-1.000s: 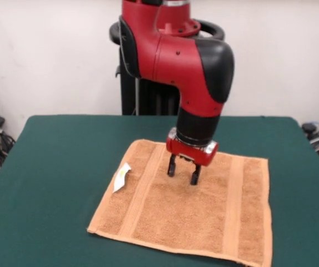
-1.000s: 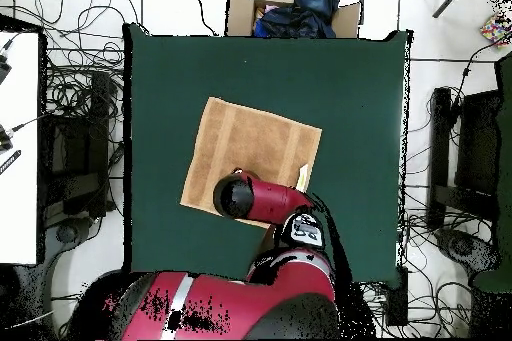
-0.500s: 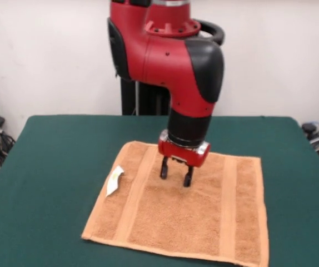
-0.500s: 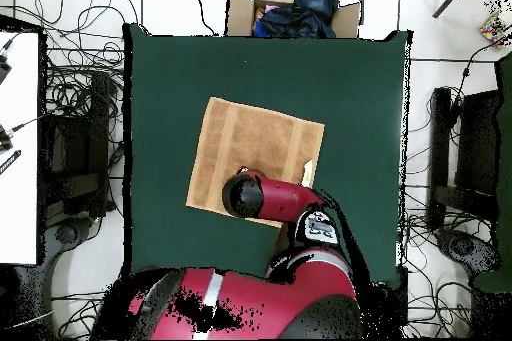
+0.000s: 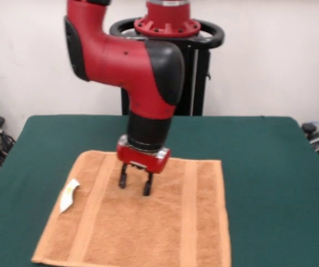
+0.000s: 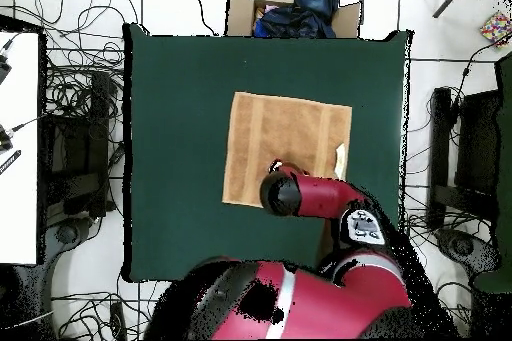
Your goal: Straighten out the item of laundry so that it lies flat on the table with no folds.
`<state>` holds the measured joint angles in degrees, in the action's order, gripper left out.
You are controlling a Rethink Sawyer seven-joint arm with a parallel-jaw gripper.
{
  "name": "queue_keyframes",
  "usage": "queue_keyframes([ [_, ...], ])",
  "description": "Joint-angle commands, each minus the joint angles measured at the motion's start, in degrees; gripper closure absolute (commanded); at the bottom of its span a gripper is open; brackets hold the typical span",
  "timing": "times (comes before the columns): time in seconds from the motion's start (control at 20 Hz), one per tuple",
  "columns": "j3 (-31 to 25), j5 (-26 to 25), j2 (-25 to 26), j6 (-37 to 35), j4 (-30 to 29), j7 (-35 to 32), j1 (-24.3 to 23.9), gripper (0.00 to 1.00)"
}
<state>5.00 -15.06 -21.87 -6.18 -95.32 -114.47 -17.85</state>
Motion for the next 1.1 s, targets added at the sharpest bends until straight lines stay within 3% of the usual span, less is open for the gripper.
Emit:
queue_keyframes([
  [0.05,-0.7,-7.2,9.4,-4.1,6.1,6.1,-9.0,0.00],
  [0.4,-5.9,-6.7,12.3,-15.4,4.0,7.2,-15.0,0.00],
  [0.6,-9.4,-7.0,15.4,-22.3,4.1,11.2,-19.5,0.00],
  [1.1,-13.9,-8.9,18.8,-31.3,4.6,16.8,-23.7,0.00],
])
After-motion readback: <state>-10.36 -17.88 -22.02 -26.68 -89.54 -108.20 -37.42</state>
